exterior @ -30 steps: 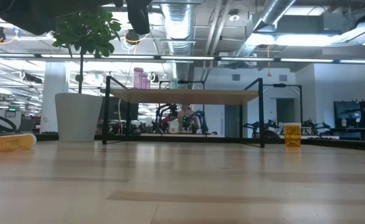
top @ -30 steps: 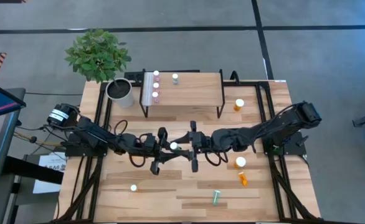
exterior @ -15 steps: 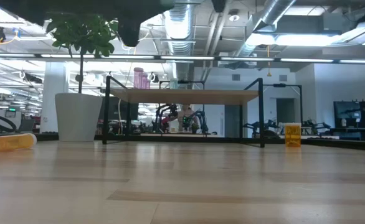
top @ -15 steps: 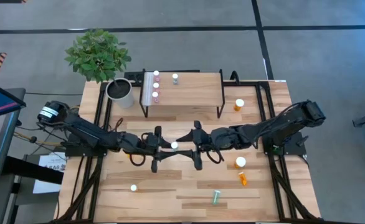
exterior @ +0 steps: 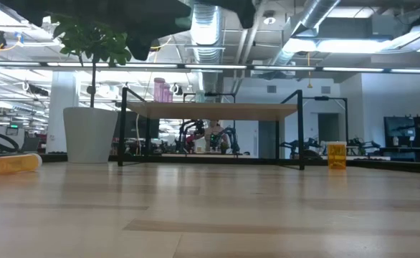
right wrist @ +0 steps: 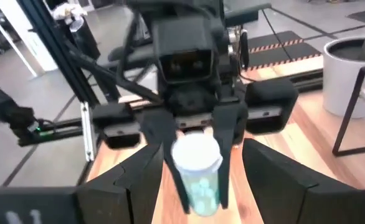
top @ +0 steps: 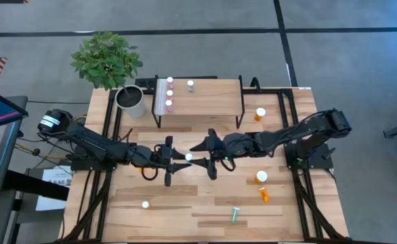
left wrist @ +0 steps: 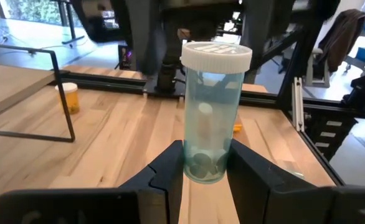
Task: Pick and place medicine bottles onto shelf by color
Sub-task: Put the top blue pill bottle on the shelf aligned with the other blue pill bottle on the shelf
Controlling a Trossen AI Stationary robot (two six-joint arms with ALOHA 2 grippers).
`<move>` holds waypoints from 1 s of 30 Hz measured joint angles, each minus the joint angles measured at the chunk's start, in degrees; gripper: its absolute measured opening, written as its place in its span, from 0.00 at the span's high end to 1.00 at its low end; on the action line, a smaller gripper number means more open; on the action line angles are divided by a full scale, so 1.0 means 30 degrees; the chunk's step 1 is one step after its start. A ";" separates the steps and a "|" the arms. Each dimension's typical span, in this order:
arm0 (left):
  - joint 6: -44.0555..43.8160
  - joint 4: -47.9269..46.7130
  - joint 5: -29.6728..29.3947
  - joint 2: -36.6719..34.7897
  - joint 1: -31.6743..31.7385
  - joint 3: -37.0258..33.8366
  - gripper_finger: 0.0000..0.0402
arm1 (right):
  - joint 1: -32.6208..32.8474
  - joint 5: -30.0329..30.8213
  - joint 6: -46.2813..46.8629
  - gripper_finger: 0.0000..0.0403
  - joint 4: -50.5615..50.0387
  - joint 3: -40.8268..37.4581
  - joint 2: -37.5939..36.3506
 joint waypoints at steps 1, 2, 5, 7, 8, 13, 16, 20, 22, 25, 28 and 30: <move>0.0000 0.0000 -0.0016 0.0000 0.0002 0.0000 0.77 | -0.0008 -0.0063 0.0002 0.40 -0.0119 -0.0046 0.0014; 0.0000 -0.0040 -0.0048 0.0000 0.0020 0.0000 0.77 | -0.0055 -0.0238 0.0002 0.40 0.0022 -0.0045 0.0014; 0.0011 -0.0099 -0.0114 0.0000 0.0022 0.0000 0.77 | -0.0206 -0.0425 0.0075 0.40 0.0321 0.0020 0.0039; 0.0030 -0.0099 -0.0216 0.0000 0.0022 0.0000 0.77 | -0.0226 -0.0430 -0.0003 0.40 0.0844 0.0013 0.0463; 0.0036 -0.0094 -0.0291 0.0000 0.0022 0.0000 0.77 | -0.0228 -0.0437 -0.0097 0.40 0.0862 -0.0041 0.0602; 0.0035 -0.0071 -0.0301 0.0007 0.0029 0.0000 0.77 | -0.0251 -0.0437 -0.0385 0.40 0.1580 0.0000 0.1251; 0.0029 -0.0147 -0.0298 0.0007 0.0029 0.0000 0.77 | -0.0311 -0.0483 -0.0547 0.40 0.1636 -0.0026 0.1253; 0.0025 -0.0245 -0.0294 0.0007 0.0029 0.0000 0.77 | -0.0328 -0.0466 -0.0851 0.40 0.1792 -0.0002 0.1177; 0.0022 -0.0261 -0.0268 0.0007 0.0029 0.0000 0.77 | -0.0313 -0.0466 -0.0871 0.41 0.2018 -0.0002 0.1103; 0.0015 -0.0354 -0.0184 0.0007 0.0029 0.0000 0.77 | -0.0306 -0.0466 -0.0896 0.41 0.1957 -0.0002 0.1078; 0.0013 -0.0360 -0.0172 0.0009 0.0029 0.0000 0.77 | -0.0306 -0.0444 -0.1004 0.43 0.2043 -0.0002 0.1078; 0.0007 -0.0354 -0.0176 0.0015 0.0029 0.0000 0.77 | -0.0311 -0.0425 -0.1056 0.45 0.2040 -0.0002 0.1078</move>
